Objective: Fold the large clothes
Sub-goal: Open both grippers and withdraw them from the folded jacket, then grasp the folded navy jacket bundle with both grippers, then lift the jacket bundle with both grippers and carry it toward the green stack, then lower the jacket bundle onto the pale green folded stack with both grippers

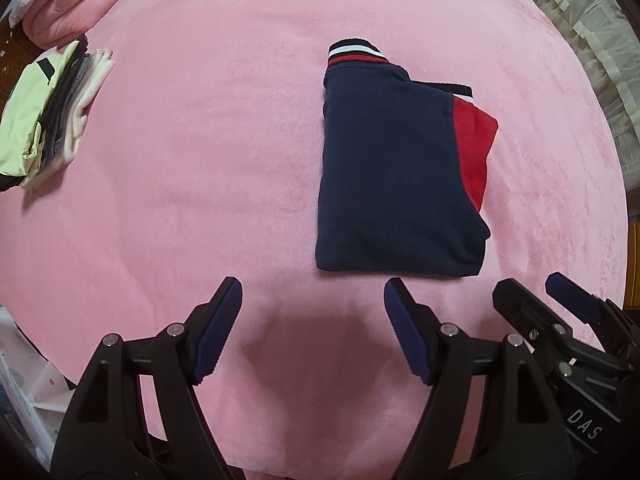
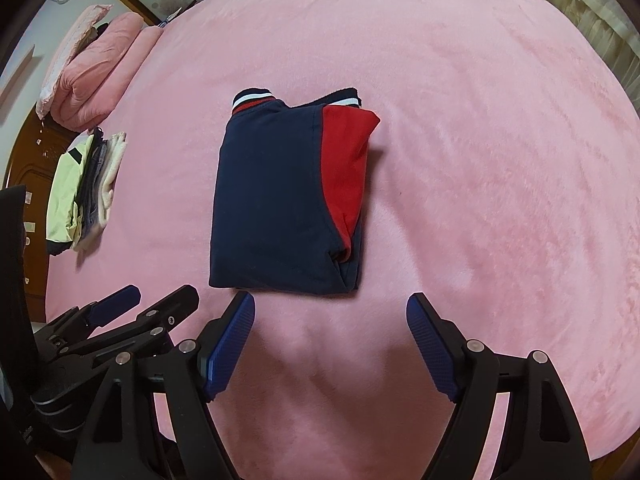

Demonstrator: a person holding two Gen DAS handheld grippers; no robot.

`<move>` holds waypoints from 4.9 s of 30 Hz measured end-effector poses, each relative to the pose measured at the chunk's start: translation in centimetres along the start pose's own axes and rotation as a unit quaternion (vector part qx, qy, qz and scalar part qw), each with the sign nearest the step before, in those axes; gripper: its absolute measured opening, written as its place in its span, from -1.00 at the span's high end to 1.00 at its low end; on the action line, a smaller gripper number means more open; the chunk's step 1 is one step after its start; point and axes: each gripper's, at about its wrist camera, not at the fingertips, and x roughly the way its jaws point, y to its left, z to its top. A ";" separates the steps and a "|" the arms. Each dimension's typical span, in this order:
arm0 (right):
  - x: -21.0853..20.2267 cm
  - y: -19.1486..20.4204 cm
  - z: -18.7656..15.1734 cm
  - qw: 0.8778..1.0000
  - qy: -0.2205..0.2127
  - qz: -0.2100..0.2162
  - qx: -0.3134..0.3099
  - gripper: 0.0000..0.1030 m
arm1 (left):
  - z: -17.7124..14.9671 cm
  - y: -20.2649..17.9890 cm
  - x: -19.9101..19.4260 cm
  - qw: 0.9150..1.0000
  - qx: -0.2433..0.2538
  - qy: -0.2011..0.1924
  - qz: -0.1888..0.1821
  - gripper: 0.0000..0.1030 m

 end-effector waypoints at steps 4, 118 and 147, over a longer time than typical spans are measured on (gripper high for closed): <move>0.0 -0.6 0.0 1.000 0.002 0.001 0.003 -0.55 | 0.3 0.2 0.3 1.000 -0.009 0.006 -0.015 -0.38; 5.0 73.7 7.2 0.906 -0.132 0.402 -0.006 0.61 | 21.4 73.2 -14.2 0.976 -0.011 -0.215 0.029 0.27; 14.5 65.9 5.1 0.953 -0.106 0.282 -0.007 -0.49 | 12.9 66.1 -1.2 0.969 -0.066 -0.232 0.049 -0.60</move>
